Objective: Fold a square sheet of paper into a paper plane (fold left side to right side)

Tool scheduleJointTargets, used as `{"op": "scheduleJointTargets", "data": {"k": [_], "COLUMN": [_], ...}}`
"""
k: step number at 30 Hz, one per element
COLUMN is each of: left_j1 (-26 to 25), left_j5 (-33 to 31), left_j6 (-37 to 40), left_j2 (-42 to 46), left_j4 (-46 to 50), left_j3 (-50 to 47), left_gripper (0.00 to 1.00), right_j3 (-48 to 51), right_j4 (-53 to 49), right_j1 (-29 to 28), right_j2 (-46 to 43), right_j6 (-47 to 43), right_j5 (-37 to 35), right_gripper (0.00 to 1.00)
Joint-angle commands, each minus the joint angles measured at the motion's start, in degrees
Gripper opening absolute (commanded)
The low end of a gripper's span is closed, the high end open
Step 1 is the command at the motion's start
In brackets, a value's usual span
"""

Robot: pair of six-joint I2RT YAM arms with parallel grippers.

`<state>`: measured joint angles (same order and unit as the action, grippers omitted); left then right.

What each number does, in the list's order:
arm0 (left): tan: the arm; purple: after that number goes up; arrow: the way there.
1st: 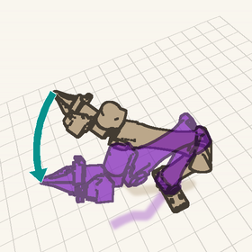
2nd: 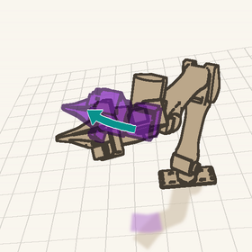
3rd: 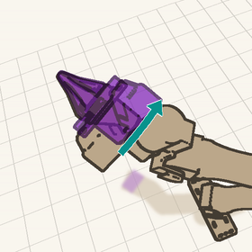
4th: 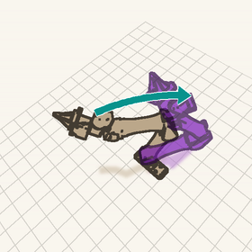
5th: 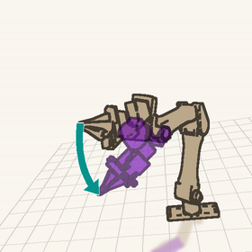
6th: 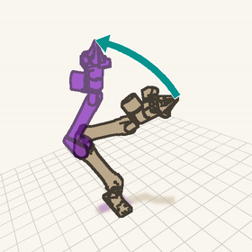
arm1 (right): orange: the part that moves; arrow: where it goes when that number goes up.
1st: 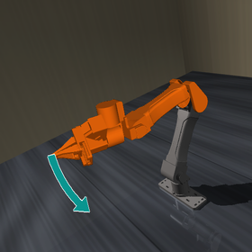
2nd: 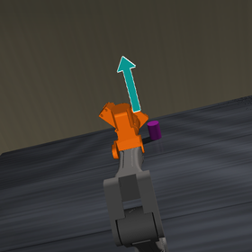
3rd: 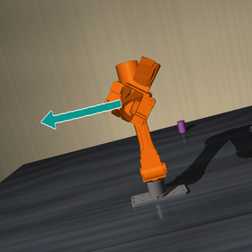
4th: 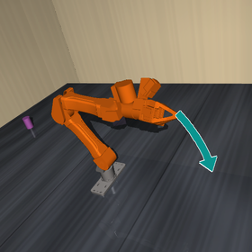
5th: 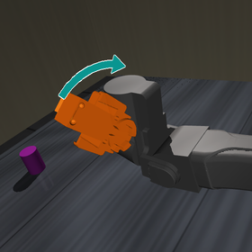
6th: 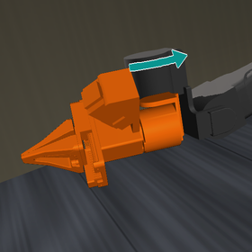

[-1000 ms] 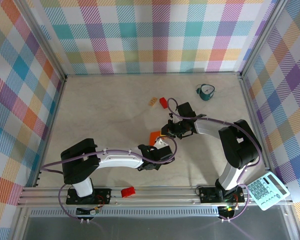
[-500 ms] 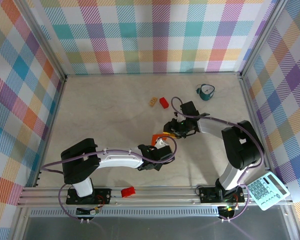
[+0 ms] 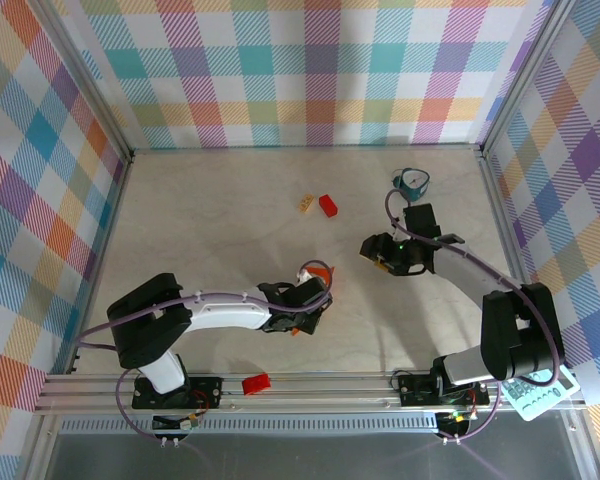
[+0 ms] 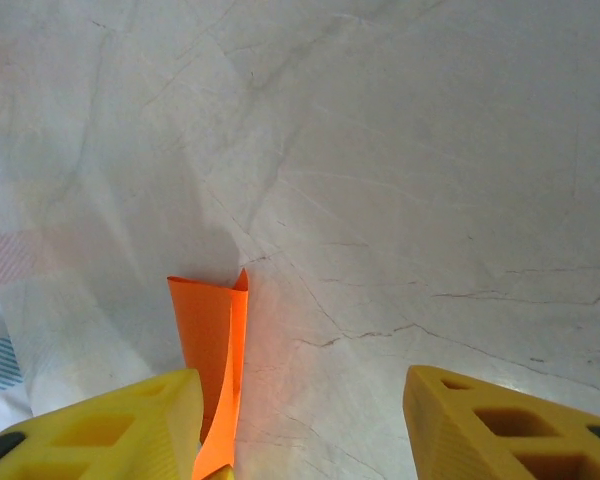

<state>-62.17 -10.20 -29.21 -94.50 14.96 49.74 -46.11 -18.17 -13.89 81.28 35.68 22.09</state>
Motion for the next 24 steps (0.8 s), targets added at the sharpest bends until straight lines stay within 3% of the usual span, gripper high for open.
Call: {"op": "scheduleJointTargets", "data": {"k": [1,13,24], "left_j1": [2.3,16.2,19.5], "left_j5": [7.1,34.2,41.1], "left_j6": [-1.9,-14.4,-21.4], "left_j2": [2.8,3.3,-0.7], "left_j4": [-5.5,-34.2,-46.9], "left_j3": [-2.2,-15.4,-18.1], "left_gripper": [0.0,0.0,0.0], "right_j3": [1.3,8.5,8.3], "right_j4": [-0.2,14.8,22.0], "right_j1": [0.1,-0.2,-5.5], "right_j2": [0.0,1.1,6.4], "right_j6": [-2.5,0.3,2.6], "right_j5": [1.4,12.2,12.8], "right_gripper": [0.55,0.65,0.65]}}
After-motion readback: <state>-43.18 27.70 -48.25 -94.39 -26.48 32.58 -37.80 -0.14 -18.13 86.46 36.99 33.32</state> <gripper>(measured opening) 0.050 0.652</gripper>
